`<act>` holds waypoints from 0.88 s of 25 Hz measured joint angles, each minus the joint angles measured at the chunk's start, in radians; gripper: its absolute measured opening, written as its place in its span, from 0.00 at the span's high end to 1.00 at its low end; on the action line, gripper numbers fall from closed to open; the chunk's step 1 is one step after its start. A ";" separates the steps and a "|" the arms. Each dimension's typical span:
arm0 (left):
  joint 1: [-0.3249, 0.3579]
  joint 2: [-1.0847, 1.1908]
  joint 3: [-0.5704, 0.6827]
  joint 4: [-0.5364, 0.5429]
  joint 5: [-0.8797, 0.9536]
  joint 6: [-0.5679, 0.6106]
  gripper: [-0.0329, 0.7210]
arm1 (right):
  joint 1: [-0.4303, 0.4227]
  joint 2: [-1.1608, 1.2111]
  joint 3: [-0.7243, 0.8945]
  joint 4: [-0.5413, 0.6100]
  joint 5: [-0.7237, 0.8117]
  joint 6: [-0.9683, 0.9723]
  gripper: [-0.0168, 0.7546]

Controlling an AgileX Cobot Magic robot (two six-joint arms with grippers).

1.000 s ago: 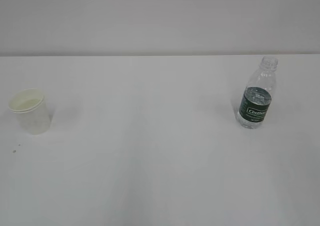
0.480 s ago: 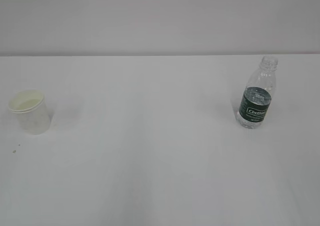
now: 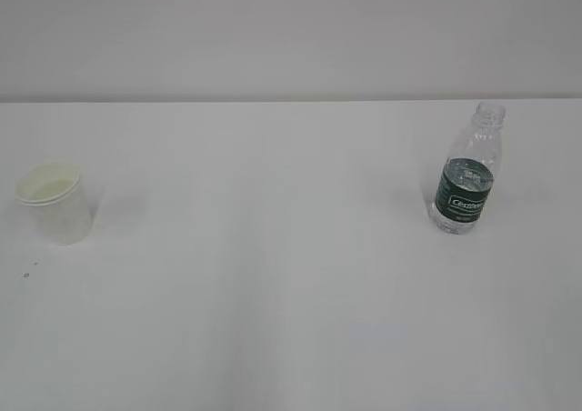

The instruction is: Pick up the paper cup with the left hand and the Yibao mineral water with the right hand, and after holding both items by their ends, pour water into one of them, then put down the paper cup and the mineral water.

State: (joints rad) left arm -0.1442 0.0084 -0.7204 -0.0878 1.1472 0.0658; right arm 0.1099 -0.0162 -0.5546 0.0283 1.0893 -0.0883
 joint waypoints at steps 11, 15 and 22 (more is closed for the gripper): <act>0.000 0.000 0.007 0.002 0.016 0.000 0.32 | 0.000 0.000 0.020 -0.020 0.010 0.007 0.27; 0.000 0.000 0.007 0.004 0.022 0.000 0.35 | 0.000 0.000 0.024 -0.028 0.015 0.007 0.31; 0.000 0.000 0.047 0.004 0.042 0.000 0.36 | 0.000 0.000 0.026 -0.089 0.024 0.009 0.32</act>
State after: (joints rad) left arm -0.1442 0.0084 -0.6730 -0.0836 1.1889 0.0658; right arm 0.1099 -0.0162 -0.5284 -0.0612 1.1135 -0.0788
